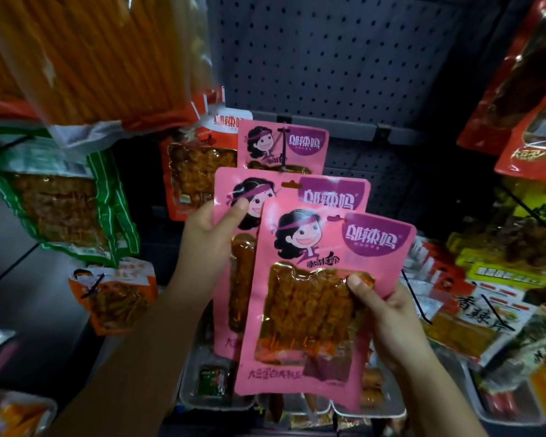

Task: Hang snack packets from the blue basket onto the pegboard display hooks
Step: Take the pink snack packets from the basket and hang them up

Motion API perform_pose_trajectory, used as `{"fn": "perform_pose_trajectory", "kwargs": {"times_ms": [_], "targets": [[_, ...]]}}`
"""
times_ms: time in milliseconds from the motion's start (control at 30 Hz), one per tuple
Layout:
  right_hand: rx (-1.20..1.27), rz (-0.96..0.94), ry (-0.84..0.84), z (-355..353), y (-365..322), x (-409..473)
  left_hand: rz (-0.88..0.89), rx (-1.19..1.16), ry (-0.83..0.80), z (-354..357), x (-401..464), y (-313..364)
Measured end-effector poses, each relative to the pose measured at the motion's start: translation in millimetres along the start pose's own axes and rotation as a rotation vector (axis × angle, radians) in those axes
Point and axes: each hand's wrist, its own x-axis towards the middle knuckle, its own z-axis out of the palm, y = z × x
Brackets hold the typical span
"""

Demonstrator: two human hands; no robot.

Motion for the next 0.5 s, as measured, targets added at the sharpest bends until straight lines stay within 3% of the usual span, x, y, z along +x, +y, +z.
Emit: {"fn": "perform_pose_trajectory", "kwargs": {"times_ms": [133,500], "targets": [[0.038,-0.029,-0.055,-0.1,-1.3,4.4,0.092,0.002,0.045,-4.8,-3.7,0.4],[0.002,0.012,-0.071,-0.7,7.3,-4.1,0.088,-0.034,0.047,-10.3,-13.4,-4.3]]}}
